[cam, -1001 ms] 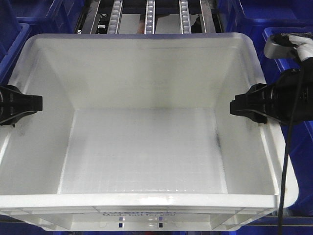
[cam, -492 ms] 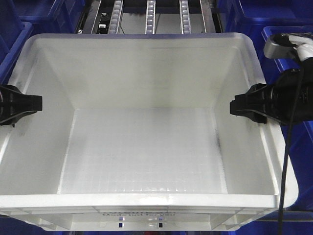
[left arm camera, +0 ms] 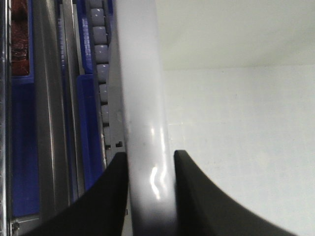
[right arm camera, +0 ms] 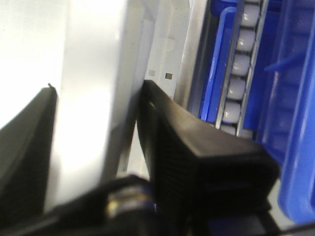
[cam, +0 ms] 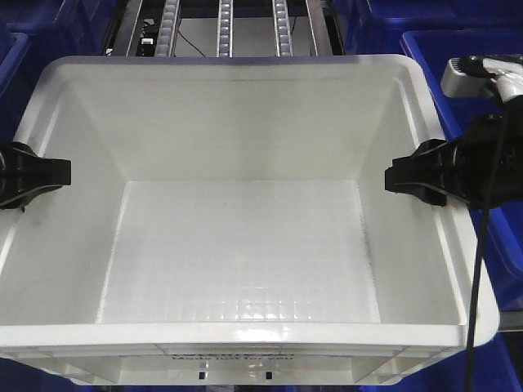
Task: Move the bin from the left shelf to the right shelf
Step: 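Hold the tote with both grippers while the base turns away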
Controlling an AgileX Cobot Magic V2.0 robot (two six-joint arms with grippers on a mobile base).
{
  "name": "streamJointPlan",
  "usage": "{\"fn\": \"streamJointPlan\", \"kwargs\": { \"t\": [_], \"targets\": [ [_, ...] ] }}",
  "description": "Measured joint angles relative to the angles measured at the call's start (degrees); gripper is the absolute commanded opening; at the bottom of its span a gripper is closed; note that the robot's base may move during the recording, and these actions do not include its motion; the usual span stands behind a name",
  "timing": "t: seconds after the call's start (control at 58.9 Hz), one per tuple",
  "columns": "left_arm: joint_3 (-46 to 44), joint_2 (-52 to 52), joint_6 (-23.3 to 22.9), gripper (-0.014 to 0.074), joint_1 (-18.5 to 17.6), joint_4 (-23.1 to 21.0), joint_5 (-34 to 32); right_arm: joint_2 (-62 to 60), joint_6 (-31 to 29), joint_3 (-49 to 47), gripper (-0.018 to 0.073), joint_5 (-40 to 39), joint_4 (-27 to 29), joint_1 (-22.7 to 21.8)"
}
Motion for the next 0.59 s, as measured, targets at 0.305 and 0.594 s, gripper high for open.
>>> {"fn": "streamJointPlan", "kwargs": {
  "t": [0.305, 0.594],
  "targets": [
    [0.00, 0.00, 0.00, -0.0006, 0.00, 0.00, 0.00, 0.00, 0.00, 0.00, -0.0005, 0.00, 0.00, 0.00],
    [0.00, 0.00, 0.00, -0.0006, 0.00, 0.00, 0.00, 0.00, 0.00, 0.00, -0.0005, 0.04, 0.00, 0.00]
  ]
}}
